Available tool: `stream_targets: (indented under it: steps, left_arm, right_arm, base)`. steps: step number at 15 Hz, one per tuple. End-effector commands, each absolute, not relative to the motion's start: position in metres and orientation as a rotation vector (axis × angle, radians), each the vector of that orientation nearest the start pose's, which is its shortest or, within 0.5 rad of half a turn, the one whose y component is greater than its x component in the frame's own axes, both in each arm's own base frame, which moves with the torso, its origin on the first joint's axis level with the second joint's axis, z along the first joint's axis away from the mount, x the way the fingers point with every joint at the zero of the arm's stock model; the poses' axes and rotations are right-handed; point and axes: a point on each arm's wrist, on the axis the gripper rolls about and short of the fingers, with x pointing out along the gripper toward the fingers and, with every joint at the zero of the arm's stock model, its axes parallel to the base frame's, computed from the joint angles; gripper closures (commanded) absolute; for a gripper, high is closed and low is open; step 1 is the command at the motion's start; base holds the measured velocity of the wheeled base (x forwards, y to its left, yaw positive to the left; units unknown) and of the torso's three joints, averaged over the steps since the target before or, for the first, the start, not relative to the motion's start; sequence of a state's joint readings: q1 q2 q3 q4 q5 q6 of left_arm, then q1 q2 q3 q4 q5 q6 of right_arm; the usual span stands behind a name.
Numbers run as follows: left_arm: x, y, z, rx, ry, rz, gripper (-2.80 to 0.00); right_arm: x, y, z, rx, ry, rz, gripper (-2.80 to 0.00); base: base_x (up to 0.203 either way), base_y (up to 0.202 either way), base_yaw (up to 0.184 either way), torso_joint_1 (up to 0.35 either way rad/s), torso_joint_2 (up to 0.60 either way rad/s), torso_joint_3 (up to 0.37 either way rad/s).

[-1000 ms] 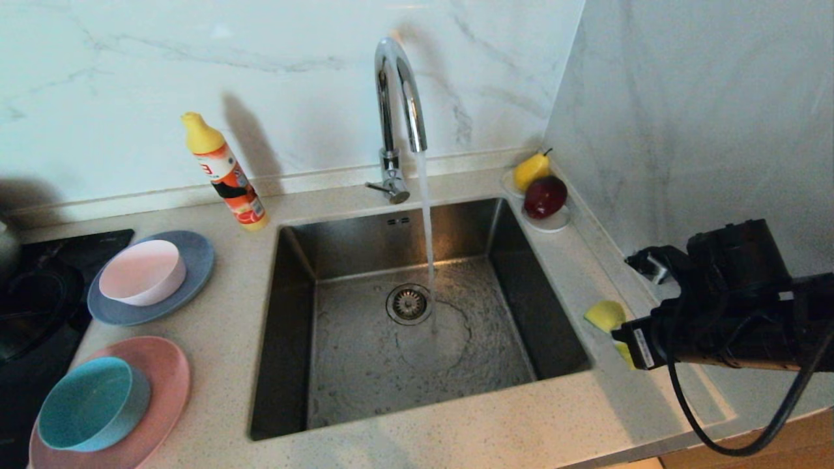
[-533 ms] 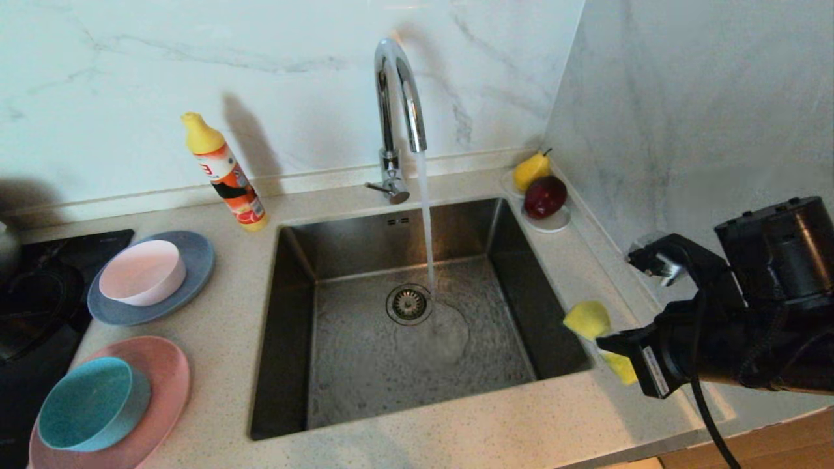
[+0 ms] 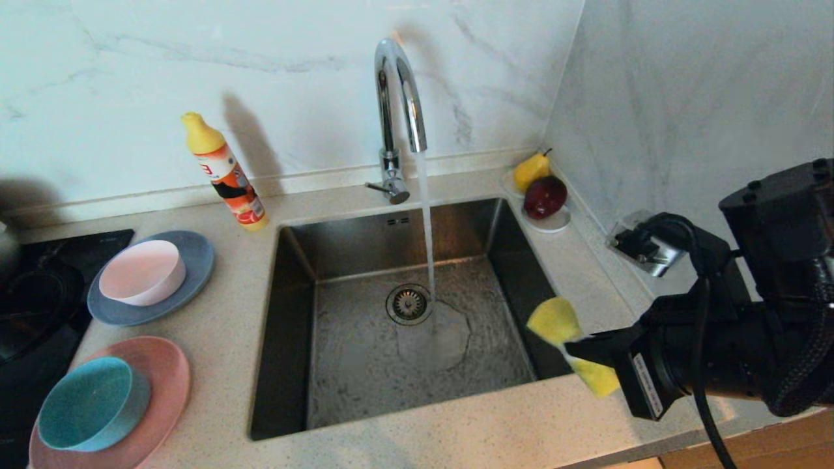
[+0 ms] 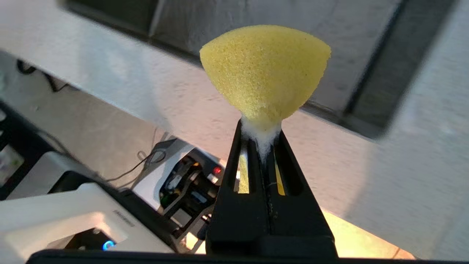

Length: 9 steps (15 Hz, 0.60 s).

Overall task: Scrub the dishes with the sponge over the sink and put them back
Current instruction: Pick up a bowl and the sponge

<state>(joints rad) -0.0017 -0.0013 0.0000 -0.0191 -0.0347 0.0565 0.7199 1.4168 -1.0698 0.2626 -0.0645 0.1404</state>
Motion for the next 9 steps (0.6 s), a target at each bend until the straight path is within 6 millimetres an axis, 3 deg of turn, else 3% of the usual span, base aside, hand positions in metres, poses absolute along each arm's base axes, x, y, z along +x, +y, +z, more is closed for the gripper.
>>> stream_targets:
  steps: [1, 9]
  left_arm:
    - [-0.021, -0.001, 0.072, 0.077, 0.000, -0.037, 0.00]
    - [-0.021, 0.000, 0.072, 0.055, 0.001, -0.022, 0.00]
  right_arm:
    - [0.175, 0.160, 0.243, -0.124, 0.644, 0.614, 0.00]
    - [0.171, 0.178, 0.247, -0.071, 0.716, 0.639, 0.00]
  base:
    - [0.000, 0.000, 0.000, 0.000, 0.00, 0.000]
    - [0.000, 0.000, 0.000, 0.000, 0.00, 0.000]
